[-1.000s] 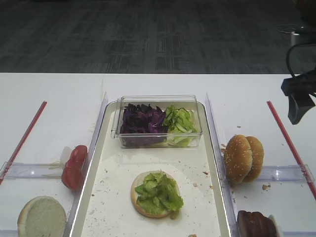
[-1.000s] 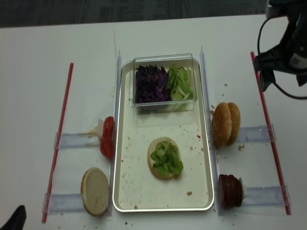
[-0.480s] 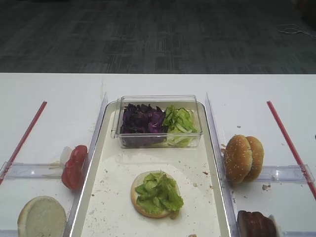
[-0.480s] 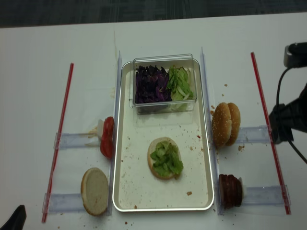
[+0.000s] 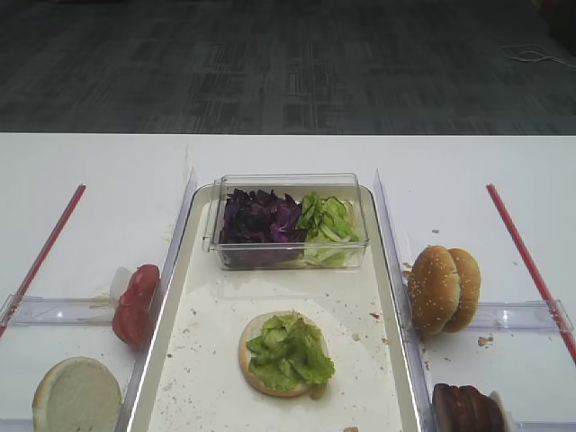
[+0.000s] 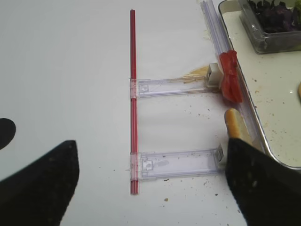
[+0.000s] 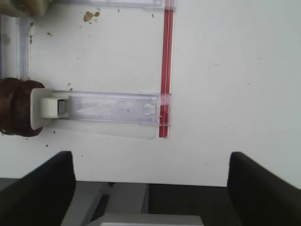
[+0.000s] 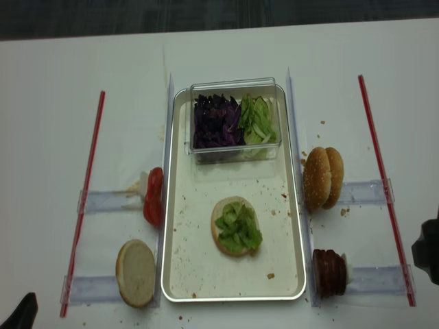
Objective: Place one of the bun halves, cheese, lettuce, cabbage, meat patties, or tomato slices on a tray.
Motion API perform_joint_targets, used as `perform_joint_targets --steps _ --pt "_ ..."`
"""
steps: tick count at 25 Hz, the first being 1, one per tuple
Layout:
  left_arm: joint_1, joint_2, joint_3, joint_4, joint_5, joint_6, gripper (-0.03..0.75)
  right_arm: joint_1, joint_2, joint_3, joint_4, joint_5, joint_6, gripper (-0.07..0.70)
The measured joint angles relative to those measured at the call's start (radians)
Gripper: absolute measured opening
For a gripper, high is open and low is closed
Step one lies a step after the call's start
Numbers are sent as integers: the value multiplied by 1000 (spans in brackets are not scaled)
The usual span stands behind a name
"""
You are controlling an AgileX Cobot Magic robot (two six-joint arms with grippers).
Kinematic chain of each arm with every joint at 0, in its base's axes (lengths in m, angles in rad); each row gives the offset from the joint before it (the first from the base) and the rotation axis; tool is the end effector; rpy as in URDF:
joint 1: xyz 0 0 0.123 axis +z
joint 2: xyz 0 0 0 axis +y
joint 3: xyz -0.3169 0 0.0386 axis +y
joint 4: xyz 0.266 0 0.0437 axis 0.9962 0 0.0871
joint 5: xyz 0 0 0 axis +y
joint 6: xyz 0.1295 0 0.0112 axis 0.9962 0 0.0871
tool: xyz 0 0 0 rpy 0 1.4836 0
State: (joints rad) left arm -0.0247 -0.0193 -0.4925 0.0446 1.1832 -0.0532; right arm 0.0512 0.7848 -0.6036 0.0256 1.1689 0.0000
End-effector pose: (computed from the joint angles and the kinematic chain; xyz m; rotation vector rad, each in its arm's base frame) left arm 0.0014 0.0053 0.2522 -0.0364 2.1538 0.0091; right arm 0.1116 0.0088 0.2454 -0.0635 2.8334 0.0468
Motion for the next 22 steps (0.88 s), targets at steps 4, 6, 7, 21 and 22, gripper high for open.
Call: perform_joint_targets --steps 4,6,7,21,22 --pt "0 0 0 0 0 0 616 0 -130 68 -2 1 0 678" --pt "0 0 0 0 0 0 616 0 -181 81 -2 1 0 678" --pt "0 0 0 0 0 0 616 0 -207 85 -2 -4 0 678" --pt "0 0 0 0 0 0 616 0 -426 125 -2 -59 0 678" --pt "0 0 0 0 0 0 616 0 -438 125 -2 -59 -6 678"
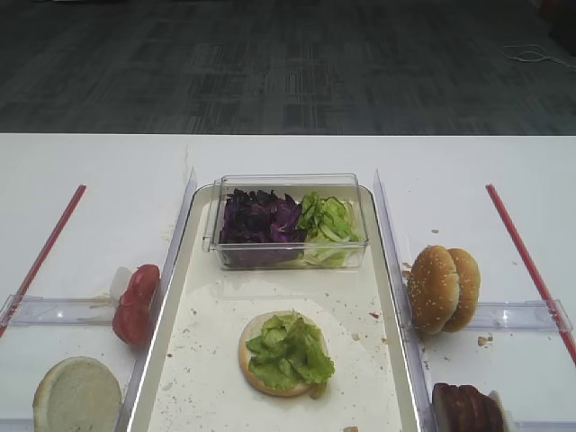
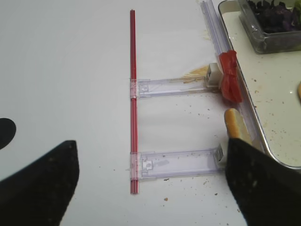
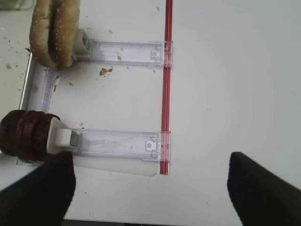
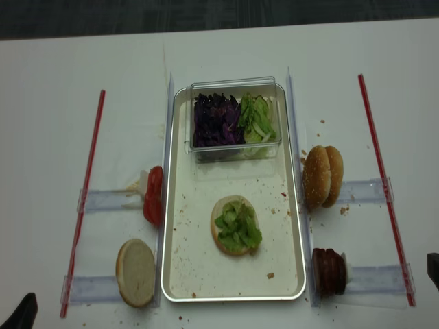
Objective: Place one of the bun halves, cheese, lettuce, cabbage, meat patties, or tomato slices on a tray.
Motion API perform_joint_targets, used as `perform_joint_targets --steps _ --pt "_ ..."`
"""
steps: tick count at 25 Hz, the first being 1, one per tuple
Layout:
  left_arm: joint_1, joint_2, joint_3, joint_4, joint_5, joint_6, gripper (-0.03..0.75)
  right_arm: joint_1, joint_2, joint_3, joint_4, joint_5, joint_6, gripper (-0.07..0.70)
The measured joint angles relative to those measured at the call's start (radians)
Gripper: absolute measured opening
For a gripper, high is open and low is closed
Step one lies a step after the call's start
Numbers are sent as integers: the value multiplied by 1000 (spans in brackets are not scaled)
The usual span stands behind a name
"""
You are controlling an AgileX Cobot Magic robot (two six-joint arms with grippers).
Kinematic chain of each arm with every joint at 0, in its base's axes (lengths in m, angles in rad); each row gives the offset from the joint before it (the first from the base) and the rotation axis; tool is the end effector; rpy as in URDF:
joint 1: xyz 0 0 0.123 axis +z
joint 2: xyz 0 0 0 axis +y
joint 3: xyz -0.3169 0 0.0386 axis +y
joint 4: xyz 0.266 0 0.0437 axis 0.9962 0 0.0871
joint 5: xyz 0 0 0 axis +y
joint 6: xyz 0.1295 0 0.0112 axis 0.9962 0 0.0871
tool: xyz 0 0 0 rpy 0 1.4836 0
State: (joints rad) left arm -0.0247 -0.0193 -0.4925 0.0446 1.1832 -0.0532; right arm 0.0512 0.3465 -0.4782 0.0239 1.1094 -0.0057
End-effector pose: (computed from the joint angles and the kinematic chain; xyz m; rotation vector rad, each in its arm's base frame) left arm 0.0014 0.0053 0.2522 -0.0364 2.1538 0.0091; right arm 0.0544 0.0056 0.2441 -0.0663 2.4607 0.0508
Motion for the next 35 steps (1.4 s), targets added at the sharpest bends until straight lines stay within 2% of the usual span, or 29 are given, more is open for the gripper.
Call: perform_joint_targets --steps 8,18,35 --pt "0 0 0 0 0 0 616 0 -87 0 0 -2 -2 674" --pt "0 0 0 0 0 0 616 0 -352 0 0 2 -2 600" --pt "0 0 0 -2 0 0 616 0 -362 0 1 4 -11 594"
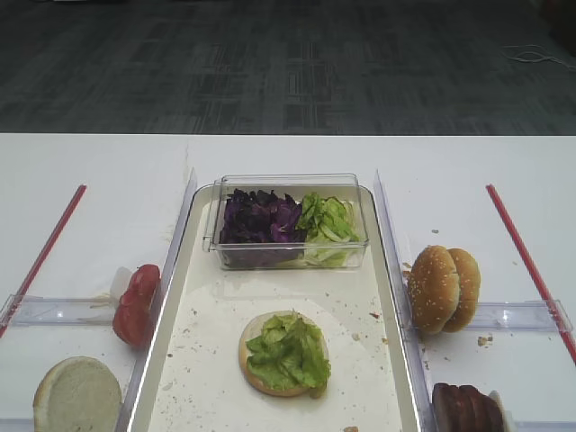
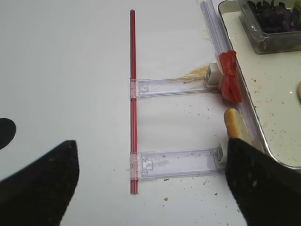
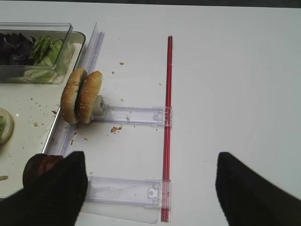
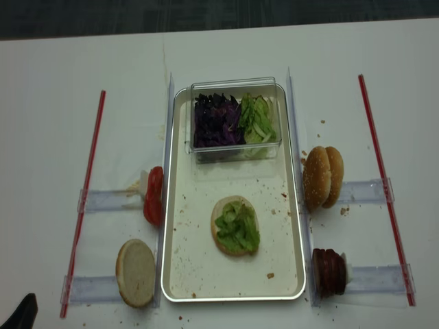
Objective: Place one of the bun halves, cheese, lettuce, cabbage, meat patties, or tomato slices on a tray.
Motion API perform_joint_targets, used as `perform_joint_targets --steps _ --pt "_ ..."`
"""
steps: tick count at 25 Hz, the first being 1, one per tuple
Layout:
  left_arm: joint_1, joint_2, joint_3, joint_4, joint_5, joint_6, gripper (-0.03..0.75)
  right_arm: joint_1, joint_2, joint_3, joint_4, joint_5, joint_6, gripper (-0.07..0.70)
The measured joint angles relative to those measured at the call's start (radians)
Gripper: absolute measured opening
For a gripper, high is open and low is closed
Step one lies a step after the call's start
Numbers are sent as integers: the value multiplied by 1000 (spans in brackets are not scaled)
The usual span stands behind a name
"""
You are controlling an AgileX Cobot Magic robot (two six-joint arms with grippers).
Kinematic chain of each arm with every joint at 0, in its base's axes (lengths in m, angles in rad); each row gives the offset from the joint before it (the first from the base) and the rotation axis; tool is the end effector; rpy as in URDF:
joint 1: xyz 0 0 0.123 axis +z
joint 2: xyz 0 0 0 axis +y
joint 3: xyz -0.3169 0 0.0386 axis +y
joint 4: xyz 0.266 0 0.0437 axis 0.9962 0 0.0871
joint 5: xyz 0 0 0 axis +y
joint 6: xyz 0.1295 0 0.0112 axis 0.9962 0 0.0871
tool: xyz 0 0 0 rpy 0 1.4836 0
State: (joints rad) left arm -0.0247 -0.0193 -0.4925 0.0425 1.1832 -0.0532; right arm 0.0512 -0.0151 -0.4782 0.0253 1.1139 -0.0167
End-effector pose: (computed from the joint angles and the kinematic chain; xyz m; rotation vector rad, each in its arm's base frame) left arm 0.0014 0.0051 0.2521 -0.0362 2.1539 0.0066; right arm 0.0078 0.0034 0.2551 -0.0733 2.1031 0.0513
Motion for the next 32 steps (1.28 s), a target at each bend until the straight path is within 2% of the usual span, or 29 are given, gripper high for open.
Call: perform_joint_targets --steps 32 --pt "0 0 0 0 0 0 616 0 0 0 0 2 -1 594"
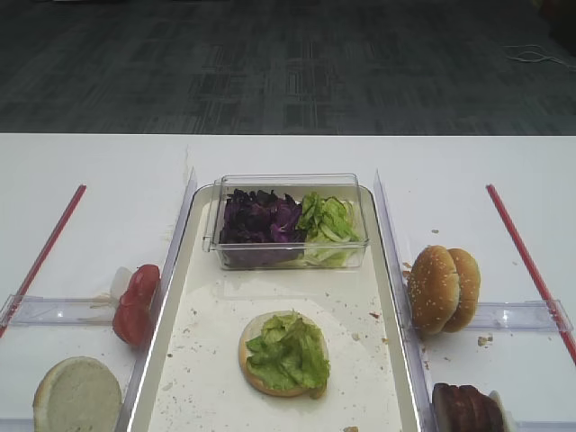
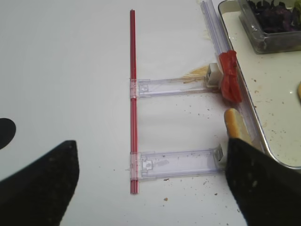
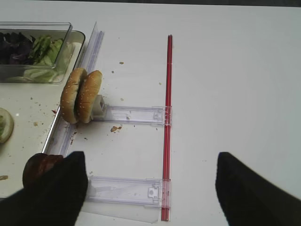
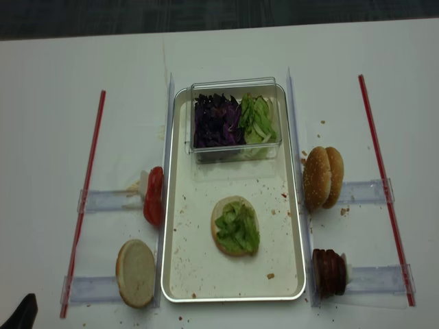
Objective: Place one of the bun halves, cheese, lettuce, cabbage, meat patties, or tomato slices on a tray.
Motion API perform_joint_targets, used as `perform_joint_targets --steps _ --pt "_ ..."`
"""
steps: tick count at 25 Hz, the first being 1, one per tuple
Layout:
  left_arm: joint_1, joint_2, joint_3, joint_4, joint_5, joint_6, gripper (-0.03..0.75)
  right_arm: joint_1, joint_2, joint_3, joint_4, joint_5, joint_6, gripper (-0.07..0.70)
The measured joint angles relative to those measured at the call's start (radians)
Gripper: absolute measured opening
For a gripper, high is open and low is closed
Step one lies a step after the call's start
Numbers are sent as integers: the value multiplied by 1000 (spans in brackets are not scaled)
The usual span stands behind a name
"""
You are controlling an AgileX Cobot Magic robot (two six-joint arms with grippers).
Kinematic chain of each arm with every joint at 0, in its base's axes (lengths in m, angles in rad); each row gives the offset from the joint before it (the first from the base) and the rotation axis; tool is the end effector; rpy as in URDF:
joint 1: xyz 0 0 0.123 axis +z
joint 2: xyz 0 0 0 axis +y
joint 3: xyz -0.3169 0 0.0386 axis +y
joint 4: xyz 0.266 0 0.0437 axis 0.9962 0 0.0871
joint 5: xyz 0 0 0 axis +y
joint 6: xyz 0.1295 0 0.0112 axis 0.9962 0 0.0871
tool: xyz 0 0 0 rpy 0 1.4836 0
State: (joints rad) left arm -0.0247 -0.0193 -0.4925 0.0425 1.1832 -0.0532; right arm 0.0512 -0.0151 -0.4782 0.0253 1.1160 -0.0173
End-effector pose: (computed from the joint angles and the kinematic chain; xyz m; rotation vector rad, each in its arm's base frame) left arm 0.0014 0.0051 0.2521 -0.0362 2.1539 0.0066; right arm 0.0077 0.0034 0.2549 -0.0741 2.1051 0.0509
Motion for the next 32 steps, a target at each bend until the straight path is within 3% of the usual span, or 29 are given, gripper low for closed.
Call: perform_joint_targets --steps 32 --pt "0 0 0 0 0 0 616 0 0 0 -49 0 29 592"
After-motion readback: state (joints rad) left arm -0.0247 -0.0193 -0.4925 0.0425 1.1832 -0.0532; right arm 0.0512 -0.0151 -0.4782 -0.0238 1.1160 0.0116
